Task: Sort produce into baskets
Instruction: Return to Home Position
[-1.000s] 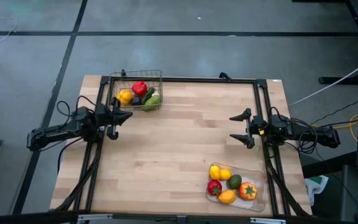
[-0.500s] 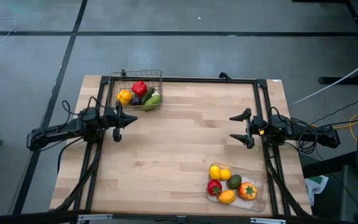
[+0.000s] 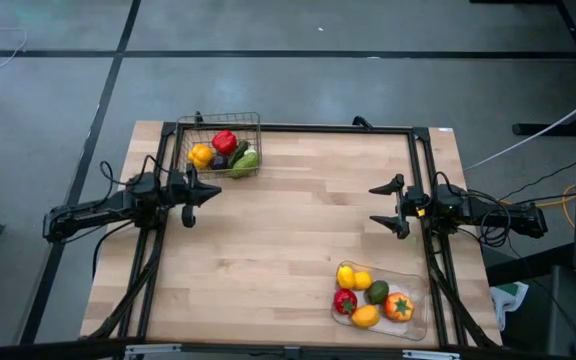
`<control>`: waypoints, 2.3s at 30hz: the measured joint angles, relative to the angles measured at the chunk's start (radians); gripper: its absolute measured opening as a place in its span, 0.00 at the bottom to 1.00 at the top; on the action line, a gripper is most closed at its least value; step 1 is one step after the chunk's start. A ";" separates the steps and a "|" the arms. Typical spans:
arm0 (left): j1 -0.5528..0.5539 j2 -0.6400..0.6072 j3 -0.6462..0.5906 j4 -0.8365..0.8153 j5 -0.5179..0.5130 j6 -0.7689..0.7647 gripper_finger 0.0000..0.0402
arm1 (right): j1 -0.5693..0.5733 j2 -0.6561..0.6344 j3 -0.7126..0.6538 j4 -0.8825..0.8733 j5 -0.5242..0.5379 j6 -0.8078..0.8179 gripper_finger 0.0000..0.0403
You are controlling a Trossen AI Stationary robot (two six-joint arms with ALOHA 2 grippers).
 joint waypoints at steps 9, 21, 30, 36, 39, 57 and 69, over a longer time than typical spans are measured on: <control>0.000 0.000 0.000 0.000 0.000 -0.001 0.05 | 0.000 0.000 0.000 0.000 0.000 0.000 0.99; 0.000 0.000 0.000 -0.001 0.000 -0.001 0.05 | 0.000 0.000 0.000 0.000 0.000 0.000 0.99; 0.000 0.000 0.000 -0.001 0.000 -0.001 0.05 | 0.000 0.000 0.000 0.000 0.000 0.000 0.99; 0.000 0.000 0.000 -0.001 0.000 -0.001 0.05 | 0.000 0.000 0.000 0.000 0.000 0.000 0.99; 0.000 0.000 0.000 -0.001 0.000 -0.001 0.05 | 0.000 0.000 0.000 0.000 0.000 0.000 0.99; 0.000 0.000 0.000 -0.001 0.000 0.000 0.05 | 0.000 0.000 0.000 0.000 0.000 0.000 0.99; 0.000 0.000 0.000 -0.001 0.000 0.000 0.05 | 0.000 0.000 0.000 0.000 0.000 0.000 0.99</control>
